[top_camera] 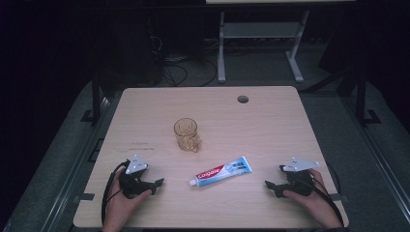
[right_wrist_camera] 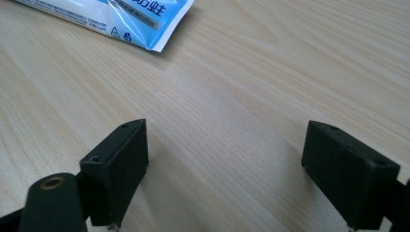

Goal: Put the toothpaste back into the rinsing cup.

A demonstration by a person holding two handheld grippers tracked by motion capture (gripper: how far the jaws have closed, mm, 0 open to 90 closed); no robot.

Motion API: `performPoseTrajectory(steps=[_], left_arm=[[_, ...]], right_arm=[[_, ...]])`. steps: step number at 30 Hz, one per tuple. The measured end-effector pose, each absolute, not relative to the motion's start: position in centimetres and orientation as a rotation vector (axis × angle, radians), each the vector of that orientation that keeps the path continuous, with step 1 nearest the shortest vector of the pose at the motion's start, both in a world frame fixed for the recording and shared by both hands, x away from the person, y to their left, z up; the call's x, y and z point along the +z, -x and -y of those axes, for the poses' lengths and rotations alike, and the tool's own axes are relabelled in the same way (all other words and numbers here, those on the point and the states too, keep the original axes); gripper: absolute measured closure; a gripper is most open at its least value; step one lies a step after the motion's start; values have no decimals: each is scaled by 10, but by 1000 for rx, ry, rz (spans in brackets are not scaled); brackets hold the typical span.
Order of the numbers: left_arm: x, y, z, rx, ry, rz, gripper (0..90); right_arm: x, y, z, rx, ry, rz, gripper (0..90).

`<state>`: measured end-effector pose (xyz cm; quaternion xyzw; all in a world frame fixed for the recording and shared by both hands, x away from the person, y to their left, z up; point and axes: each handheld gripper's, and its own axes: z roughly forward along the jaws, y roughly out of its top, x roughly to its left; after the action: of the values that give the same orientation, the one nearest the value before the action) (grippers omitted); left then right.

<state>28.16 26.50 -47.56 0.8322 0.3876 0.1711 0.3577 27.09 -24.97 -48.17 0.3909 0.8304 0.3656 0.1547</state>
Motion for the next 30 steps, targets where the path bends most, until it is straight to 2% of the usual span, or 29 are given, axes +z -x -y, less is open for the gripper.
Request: performPoseTrajectory(steps=[10,15,16,19,20,21,23,24,26,27,29,30], left_arm=[[-476,-282,-265,441,-2146,-1001,134],[-476,-282,-265,441,-2146,-1002,134],[-476,-282,-265,441,-2146,-1002,134],[-476,-282,-265,442,-2147,-1001,135],[-476,-282,-265,442,-2147,-1002,135],[-476,-282,-265,442,-2147,-1002,135],[-476,-282,-265,442,-2146,-1001,135],[-476,-282,-265,442,-2147,-1002,135],[-476,-282,-265,442,-2147,-1002,135],[-476,-282,-265,442,-2147,-1002,136],[-476,-282,-265,443,-2146,-1001,135],[-476,-282,-265,443,-2146,-1001,136]], right_arm=[[-482,-270,250,1056,-1105,-2386,176],[-478,-269,250,1042,-1117,-2392,257],[-476,-268,250,1052,-1122,-2399,311],[-473,-268,251,1076,-1124,-2392,355],[-471,-268,251,1091,-1126,-2393,394],[-467,-268,252,1129,-1126,-2386,485],[-464,-269,252,1159,-1137,-2389,553],[-463,-269,252,1168,-1137,-2389,635],[-461,-269,252,1192,-1142,-2395,736],[-461,-269,252,1192,-1142,-2395,736],[-456,-269,249,1216,-1157,-2390,889],[-456,-269,249,1216,-1157,-2390,889]])
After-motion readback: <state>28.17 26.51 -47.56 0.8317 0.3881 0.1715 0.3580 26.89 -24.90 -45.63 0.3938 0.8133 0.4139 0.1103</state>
